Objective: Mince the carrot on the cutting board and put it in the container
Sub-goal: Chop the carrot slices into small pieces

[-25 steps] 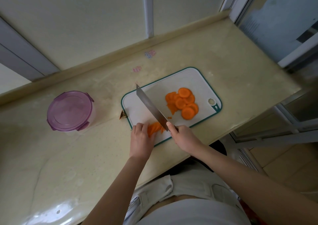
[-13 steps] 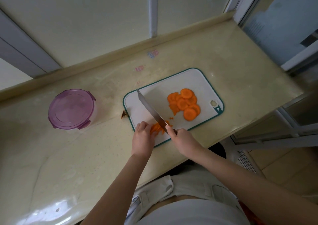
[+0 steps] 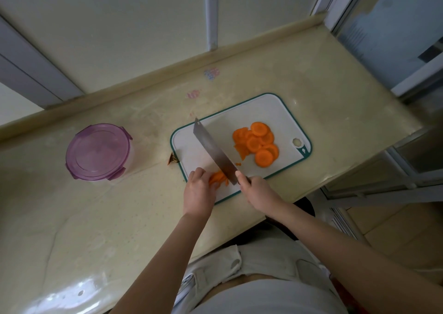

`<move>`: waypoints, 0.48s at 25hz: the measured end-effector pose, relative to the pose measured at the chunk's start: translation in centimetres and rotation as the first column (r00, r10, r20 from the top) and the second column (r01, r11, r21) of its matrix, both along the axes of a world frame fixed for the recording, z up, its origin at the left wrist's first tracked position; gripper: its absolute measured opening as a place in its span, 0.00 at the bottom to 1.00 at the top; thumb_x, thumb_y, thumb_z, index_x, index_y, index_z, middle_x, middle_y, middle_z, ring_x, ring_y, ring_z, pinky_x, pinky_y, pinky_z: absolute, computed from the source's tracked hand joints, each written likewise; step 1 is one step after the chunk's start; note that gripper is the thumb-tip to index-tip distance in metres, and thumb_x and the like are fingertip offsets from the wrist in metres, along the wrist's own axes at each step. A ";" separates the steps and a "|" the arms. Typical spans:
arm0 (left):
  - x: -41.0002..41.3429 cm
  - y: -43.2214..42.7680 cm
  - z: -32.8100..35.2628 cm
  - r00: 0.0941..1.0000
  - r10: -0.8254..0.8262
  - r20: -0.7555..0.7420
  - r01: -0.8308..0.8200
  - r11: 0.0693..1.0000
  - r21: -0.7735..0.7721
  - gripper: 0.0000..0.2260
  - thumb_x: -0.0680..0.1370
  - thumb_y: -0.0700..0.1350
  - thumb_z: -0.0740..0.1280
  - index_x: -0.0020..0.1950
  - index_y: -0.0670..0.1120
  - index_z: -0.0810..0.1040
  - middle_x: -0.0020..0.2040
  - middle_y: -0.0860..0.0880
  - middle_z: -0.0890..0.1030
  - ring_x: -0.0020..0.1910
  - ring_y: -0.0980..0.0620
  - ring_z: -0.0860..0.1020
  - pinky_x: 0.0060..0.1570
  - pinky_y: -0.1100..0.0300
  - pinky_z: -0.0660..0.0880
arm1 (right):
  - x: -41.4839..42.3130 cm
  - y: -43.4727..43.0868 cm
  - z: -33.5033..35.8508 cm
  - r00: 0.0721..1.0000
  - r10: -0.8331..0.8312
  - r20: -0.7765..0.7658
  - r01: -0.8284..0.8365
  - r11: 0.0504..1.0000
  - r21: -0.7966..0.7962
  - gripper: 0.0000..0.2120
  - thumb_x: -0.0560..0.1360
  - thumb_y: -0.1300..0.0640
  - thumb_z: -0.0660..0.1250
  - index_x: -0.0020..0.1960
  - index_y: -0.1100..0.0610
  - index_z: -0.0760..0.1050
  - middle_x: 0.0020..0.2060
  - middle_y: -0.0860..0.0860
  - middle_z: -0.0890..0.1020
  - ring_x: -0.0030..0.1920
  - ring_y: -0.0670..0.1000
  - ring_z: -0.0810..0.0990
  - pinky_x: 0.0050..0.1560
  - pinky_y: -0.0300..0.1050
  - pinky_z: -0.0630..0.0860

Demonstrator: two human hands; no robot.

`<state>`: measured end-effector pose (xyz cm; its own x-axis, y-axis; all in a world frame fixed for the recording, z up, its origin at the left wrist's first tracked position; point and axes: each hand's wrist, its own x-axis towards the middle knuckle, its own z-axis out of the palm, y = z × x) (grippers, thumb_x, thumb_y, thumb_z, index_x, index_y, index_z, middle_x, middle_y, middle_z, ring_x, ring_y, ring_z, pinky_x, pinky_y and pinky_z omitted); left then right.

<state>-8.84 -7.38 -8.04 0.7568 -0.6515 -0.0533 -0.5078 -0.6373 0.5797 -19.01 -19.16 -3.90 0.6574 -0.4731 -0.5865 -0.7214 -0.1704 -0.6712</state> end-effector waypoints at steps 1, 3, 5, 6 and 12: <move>-0.1 0.0 0.1 1.000 0.005 0.000 -0.005 1.000 0.007 0.10 0.73 0.41 0.71 0.53 0.40 0.81 0.46 0.45 0.76 0.46 0.46 0.73 0.45 0.57 0.73 | -0.1 -0.4 0.0 1.000 -0.018 0.013 0.017 0.998 0.053 0.26 0.80 0.41 0.51 0.29 0.55 0.61 0.22 0.48 0.64 0.19 0.43 0.62 0.27 0.40 0.61; -0.2 0.1 0.2 1.000 0.005 -0.004 -0.005 1.000 0.016 0.10 0.74 0.42 0.70 0.54 0.40 0.80 0.47 0.45 0.76 0.47 0.47 0.73 0.46 0.57 0.74 | -0.1 -0.4 0.0 1.000 -0.011 0.028 0.009 0.998 0.064 0.26 0.80 0.40 0.51 0.30 0.56 0.62 0.21 0.48 0.63 0.18 0.43 0.61 0.27 0.41 0.61; -0.2 0.1 0.3 1.000 -0.001 -0.010 0.001 0.999 0.035 0.11 0.74 0.43 0.70 0.55 0.41 0.79 0.48 0.45 0.75 0.48 0.47 0.73 0.47 0.58 0.74 | 0.1 0.2 0.1 0.999 -0.010 0.047 0.009 1.000 0.024 0.27 0.80 0.39 0.50 0.30 0.56 0.62 0.21 0.47 0.63 0.18 0.43 0.61 0.28 0.42 0.62; -0.1 0.0 0.4 1.000 0.000 -0.016 0.000 0.999 0.052 0.12 0.75 0.44 0.69 0.56 0.41 0.79 0.50 0.45 0.75 0.50 0.48 0.73 0.48 0.58 0.73 | 0.1 0.5 0.1 0.998 -0.024 0.060 0.023 1.000 0.009 0.27 0.80 0.39 0.50 0.29 0.56 0.61 0.20 0.47 0.63 0.18 0.43 0.62 0.29 0.42 0.63; -0.3 0.1 0.9 0.999 0.027 -0.044 -0.023 0.995 0.093 0.15 0.78 0.49 0.64 0.62 0.43 0.72 0.55 0.47 0.72 0.54 0.50 0.72 0.53 0.60 0.72 | -0.3 1.0 1.2 0.997 -0.013 0.070 0.016 0.999 -0.041 0.28 0.80 0.40 0.52 0.27 0.56 0.60 0.20 0.47 0.64 0.21 0.45 0.65 0.32 0.42 0.66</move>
